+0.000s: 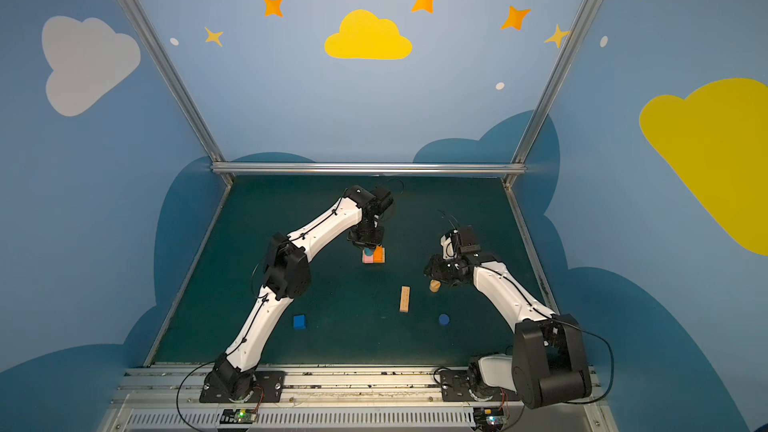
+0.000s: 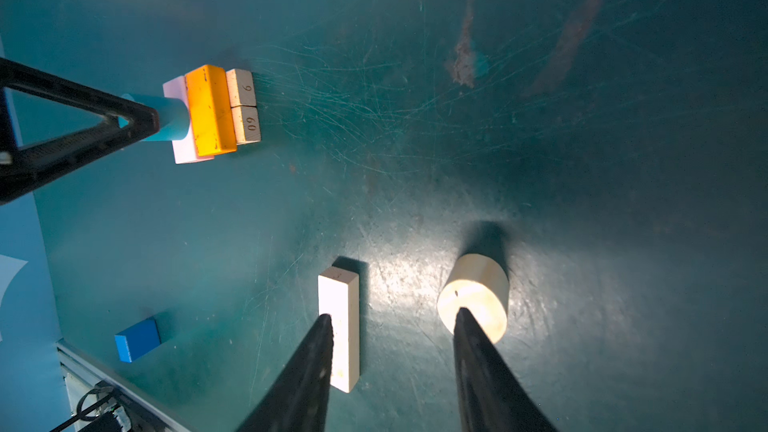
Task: Build the wood block tower
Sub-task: 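Lower the teal cylinder onto the pink block and open the left gripper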
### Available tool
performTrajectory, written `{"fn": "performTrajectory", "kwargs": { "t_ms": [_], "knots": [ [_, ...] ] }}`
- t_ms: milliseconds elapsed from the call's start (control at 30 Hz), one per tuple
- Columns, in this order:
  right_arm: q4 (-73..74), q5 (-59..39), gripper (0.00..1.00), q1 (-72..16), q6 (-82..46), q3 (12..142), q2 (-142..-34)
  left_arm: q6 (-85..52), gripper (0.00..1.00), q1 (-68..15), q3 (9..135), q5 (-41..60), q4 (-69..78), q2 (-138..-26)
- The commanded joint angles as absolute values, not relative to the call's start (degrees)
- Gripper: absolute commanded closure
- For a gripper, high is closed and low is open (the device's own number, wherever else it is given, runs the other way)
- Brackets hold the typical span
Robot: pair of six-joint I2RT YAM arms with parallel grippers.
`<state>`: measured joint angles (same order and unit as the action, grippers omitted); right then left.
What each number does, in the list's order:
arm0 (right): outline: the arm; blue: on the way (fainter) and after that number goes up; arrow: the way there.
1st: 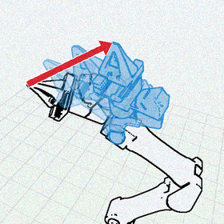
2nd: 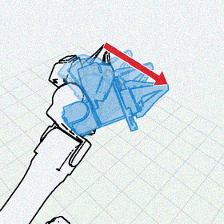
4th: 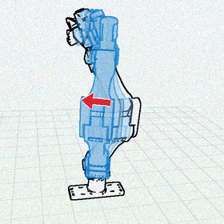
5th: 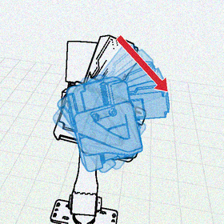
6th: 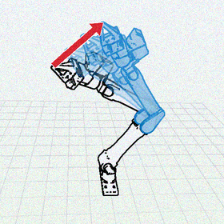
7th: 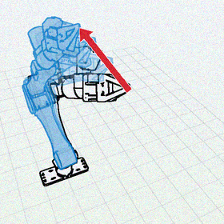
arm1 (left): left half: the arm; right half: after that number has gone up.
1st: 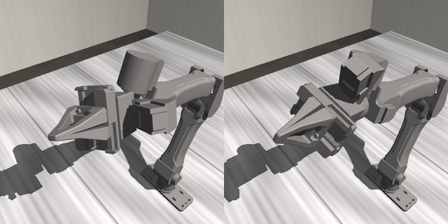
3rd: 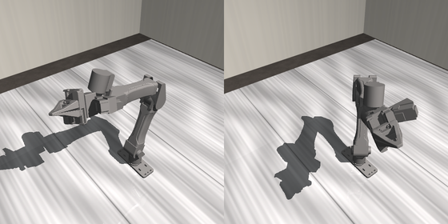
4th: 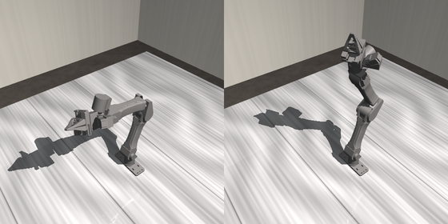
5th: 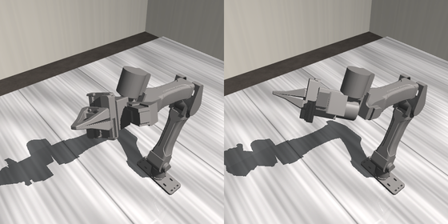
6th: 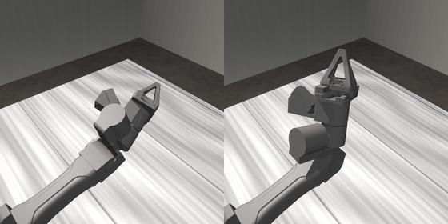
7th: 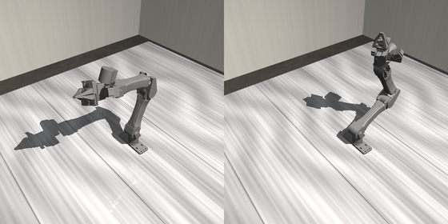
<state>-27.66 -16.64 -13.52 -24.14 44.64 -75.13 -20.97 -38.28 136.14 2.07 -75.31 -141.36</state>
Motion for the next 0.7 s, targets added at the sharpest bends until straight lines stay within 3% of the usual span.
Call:
{"fn": "performTrajectory", "kwargs": {
  "t_ms": [0, 333, 667],
  "knots": [
    [-27.59, -17.05, 0.54, -13.16, -23.80, 43.77, -73.81, -20.45, 0.84, -38.32, 136.90, 1.29, -77.17, -142.07],
    [-27.51, -17.05, 0.54, -12.92, -23.82, 43.39, -73.74, -20.65, 0.75, -38.29, 136.89, 1.67, -76.91, -142.47],
    [-27.52, -17.14, 0.54, -12.83, -23.82, 43.26, -73.45, -20.77, 0.74, -38.32, 137.09, 1.58, -76.42, -142.86]
  ]
}}
